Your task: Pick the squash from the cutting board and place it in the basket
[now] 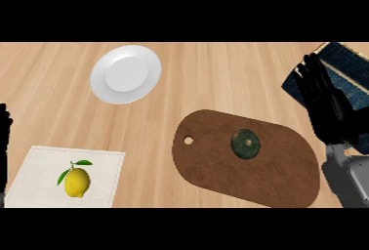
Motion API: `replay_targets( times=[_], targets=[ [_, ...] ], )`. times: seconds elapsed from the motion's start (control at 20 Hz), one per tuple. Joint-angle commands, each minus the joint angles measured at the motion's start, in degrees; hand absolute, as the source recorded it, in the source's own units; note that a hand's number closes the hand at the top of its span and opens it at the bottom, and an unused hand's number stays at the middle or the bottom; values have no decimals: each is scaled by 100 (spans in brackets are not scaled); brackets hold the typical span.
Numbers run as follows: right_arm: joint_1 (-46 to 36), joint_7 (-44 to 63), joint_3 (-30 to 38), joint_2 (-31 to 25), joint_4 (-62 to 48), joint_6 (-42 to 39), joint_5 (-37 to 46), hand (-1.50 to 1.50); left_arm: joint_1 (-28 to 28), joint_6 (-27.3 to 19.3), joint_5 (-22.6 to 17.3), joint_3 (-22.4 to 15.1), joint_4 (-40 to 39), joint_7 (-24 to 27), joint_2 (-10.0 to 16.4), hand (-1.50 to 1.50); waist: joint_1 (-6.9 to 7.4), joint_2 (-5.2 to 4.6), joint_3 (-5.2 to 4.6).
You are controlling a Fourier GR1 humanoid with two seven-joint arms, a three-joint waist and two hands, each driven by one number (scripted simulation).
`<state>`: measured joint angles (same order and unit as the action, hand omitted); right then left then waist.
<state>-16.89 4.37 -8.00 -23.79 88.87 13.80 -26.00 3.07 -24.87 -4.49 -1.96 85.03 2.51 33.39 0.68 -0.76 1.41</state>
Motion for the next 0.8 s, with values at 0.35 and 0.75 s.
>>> replay_targets(
  times=[0.35,0.75],
  targets=[
    [-1386,-1751,-650,-833,148,-2838,662,150,-799,1129,-936,-710,160,-900,-669,0,106,-54,-145],
    [-1025,-2078,-2478,906,453,-467,3594,-150,-1232,1522,-1357,-276,-256,-1370,-483,0,-51,85,-146]
  ],
)
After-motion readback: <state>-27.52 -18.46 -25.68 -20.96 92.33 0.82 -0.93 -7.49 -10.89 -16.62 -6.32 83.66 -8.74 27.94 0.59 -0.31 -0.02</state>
